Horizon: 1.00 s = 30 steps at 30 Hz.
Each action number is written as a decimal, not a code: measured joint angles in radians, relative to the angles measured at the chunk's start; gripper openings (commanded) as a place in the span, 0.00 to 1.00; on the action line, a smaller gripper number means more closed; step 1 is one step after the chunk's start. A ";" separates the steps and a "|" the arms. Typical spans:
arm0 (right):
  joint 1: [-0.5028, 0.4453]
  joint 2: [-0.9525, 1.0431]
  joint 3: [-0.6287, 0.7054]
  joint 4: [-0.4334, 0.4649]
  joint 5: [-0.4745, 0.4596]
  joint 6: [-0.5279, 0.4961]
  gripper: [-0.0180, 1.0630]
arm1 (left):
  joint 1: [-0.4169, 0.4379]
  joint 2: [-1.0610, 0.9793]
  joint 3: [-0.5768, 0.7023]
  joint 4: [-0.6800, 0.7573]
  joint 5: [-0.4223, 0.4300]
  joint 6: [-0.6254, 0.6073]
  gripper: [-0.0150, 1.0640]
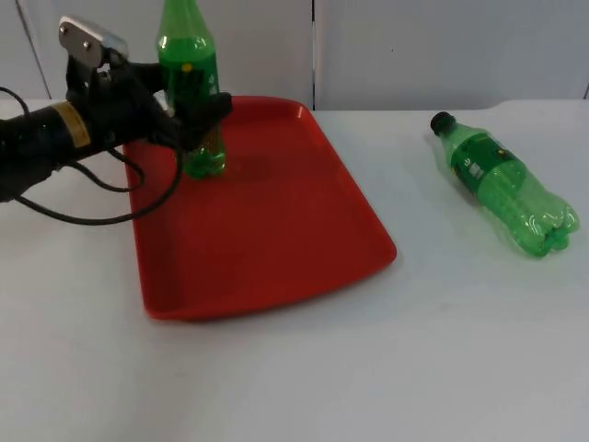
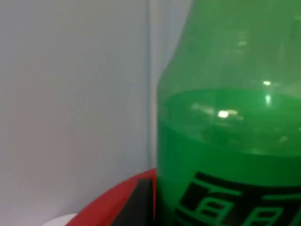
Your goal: Place the bottle upright on the tray.
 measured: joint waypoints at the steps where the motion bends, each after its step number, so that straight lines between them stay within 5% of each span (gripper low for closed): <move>1: 0.000 0.000 0.000 0.000 0.000 0.000 0.99 | 0.000 0.000 0.000 0.000 0.000 0.000 0.86; 6: 0.000 0.000 0.000 0.000 0.000 0.000 0.99 | 0.056 0.000 0.000 0.154 -0.032 -0.102 0.86; 21: 0.000 0.000 0.000 0.000 0.000 0.000 0.99 | 0.214 -0.004 0.000 0.293 -0.043 -0.232 0.86; 30: 0.000 0.000 0.000 0.000 0.000 0.000 0.99 | 0.238 -0.098 0.000 0.500 -0.043 -0.381 0.86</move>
